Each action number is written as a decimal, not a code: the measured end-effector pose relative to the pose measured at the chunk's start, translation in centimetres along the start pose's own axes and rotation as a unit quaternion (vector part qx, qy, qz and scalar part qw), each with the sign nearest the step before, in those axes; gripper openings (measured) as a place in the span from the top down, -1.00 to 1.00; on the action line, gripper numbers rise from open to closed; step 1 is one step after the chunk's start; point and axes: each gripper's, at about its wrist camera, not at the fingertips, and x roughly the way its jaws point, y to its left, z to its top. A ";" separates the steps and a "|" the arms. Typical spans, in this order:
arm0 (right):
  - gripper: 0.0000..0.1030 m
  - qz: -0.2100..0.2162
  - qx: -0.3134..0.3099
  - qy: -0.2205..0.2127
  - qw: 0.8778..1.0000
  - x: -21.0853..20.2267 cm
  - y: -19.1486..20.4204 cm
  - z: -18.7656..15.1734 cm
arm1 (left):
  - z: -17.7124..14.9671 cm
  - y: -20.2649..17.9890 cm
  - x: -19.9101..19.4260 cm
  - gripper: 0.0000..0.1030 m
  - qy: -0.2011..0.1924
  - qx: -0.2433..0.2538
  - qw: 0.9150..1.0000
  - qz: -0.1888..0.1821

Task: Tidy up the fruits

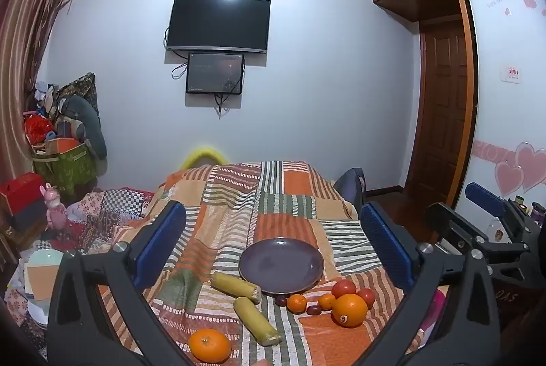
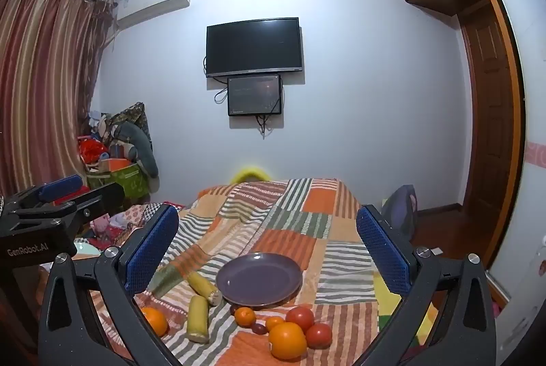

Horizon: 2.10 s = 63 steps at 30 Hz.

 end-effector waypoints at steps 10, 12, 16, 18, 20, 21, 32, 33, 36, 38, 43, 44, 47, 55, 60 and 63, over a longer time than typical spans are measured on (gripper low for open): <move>-1.00 -0.003 -0.002 -0.003 1.000 0.1 0.4 -0.1 | 0.5 0.7 -0.1 -1.00 -0.003 0.000 1.000 0.000; -1.00 -0.004 -0.004 -0.003 1.000 0.5 0.8 -0.4 | 0.6 0.2 -0.6 -1.00 -0.004 0.002 1.000 0.001; -1.00 -0.005 0.000 -0.008 1.000 -0.4 0.4 0.2 | 0.4 0.0 -0.1 -1.00 -0.001 -0.002 1.000 0.001; -1.00 -0.005 -0.001 -0.010 1.000 -0.4 0.4 0.3 | 0.3 0.2 0.1 -1.00 0.003 -0.003 1.000 -0.001; -1.00 -0.006 -0.001 -0.011 1.000 -0.3 0.4 0.3 | 0.4 0.4 0.2 -1.00 0.004 -0.003 1.000 0.000; -1.00 -0.006 -0.001 -0.011 1.000 -0.3 0.4 0.3 | 0.4 0.4 0.2 -1.00 0.004 -0.003 1.000 0.000; -1.00 -0.005 -0.001 -0.014 1.000 -0.3 0.7 0.1 | 0.2 0.6 0.3 -1.00 0.003 -0.008 1.000 0.001; -1.00 -0.005 -0.001 -0.014 1.000 -0.3 0.7 0.1 | 0.3 0.6 0.3 -1.00 0.003 -0.008 1.000 0.002; -1.00 -0.005 0.000 -0.014 1.000 -0.3 0.7 0.0 | 0.2 0.6 0.4 -1.00 0.002 -0.008 1.000 0.002; -1.00 -0.004 0.000 -0.014 1.000 -0.2 0.7 0.0 | 0.3 0.5 0.3 -1.00 0.001 -0.008 1.000 0.003; -1.00 -0.004 0.001 -0.015 1.000 -0.2 0.6 0.0 | 0.1 0.4 0.3 -1.00 0.000 -0.006 1.000 0.004; -1.00 -0.004 0.002 -0.015 1.000 -0.2 0.7 0.1 | 0.1 0.4 0.3 -1.00 -0.001 -0.006 1.000 0.004; -1.00 -0.004 0.002 -0.015 1.000 -0.2 0.6 0.0 | 0.1 0.4 0.3 -1.00 0.000 -0.006 1.000 0.004; -1.00 -0.002 0.004 -0.016 1.000 -0.2 0.5 -0.2 | 0.0 0.4 0.4 -1.00 0.000 -0.006 1.000 0.005; -1.00 -0.002 0.004 -0.015 1.000 -0.2 0.6 -0.2 | 0.1 0.4 0.4 -1.00 0.001 -0.007 1.000 0.005; -1.00 -0.002 0.005 -0.015 1.000 -0.2 0.6 -0.2 | 0.1 0.4 0.4 -1.00 0.001 -0.007 1.000 0.005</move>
